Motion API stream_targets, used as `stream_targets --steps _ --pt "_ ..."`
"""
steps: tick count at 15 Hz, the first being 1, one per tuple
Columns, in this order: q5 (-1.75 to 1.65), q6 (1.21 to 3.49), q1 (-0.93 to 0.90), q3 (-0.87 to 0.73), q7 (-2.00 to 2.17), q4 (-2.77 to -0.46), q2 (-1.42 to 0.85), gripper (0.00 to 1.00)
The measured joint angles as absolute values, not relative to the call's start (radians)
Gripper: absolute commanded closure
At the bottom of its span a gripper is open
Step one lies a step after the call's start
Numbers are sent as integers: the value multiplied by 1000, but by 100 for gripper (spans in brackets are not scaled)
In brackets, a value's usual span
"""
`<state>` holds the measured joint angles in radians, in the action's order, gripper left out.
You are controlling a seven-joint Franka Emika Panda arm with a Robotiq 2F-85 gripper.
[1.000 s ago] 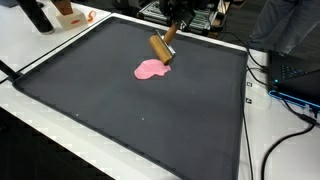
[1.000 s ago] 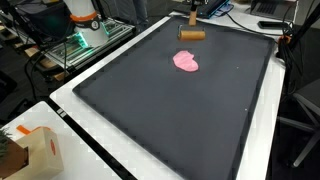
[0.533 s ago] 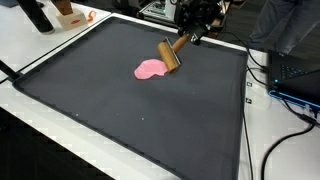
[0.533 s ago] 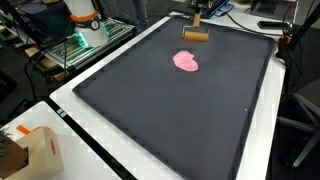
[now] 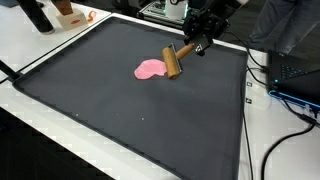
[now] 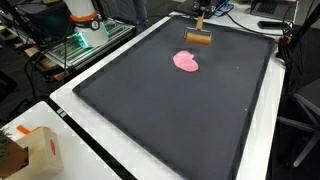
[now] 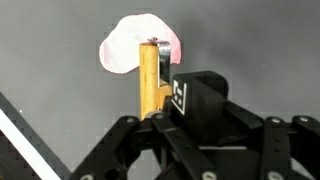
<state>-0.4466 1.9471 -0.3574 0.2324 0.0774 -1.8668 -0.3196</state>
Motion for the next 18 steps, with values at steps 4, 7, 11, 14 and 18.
stream_targets --steps 4,7,11,14,18 --pt "-493 1902 -389 224 198 -1826 -363 75" --pt "-500 1873 -408 216 271 -1794 -393 75" --pt "-501 1840 -429 201 353 -1754 -428 75" --pt "-501 1830 -435 193 401 -1735 -443 75" --pt "-501 1830 -438 184 453 -1720 -452 75"
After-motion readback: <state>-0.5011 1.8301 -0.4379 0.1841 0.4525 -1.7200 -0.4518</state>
